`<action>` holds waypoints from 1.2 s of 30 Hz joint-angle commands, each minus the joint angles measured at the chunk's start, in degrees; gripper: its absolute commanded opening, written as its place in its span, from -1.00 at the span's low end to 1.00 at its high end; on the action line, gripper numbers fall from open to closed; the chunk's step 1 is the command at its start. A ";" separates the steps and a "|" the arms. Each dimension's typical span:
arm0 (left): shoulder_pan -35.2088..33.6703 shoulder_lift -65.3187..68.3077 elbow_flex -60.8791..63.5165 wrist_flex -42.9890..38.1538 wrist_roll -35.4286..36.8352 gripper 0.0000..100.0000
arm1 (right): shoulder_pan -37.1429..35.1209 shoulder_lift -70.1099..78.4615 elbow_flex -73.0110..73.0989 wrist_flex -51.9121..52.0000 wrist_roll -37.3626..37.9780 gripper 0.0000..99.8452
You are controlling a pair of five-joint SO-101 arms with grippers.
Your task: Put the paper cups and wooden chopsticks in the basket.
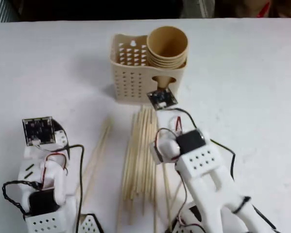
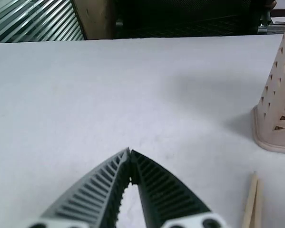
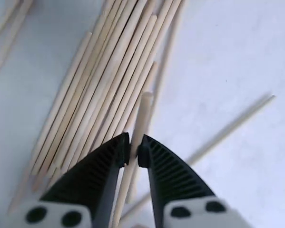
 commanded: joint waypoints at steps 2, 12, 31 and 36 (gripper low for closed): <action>-0.48 -0.57 -0.44 -1.49 -0.53 -0.95 | -0.40 -3.03 -0.88 0.13 1.05 -0.96; -0.48 -0.57 -0.44 -1.49 -0.53 -0.95 | 0.13 14.20 -0.18 -11.56 1.05 -0.96; -0.48 -0.57 -0.35 -1.49 -0.62 -0.95 | 5.14 32.57 -6.07 -16.04 5.19 -0.96; -0.48 -0.57 -0.35 -1.49 -0.62 -0.95 | 6.99 32.57 -8.97 -13.58 5.54 -0.96</action>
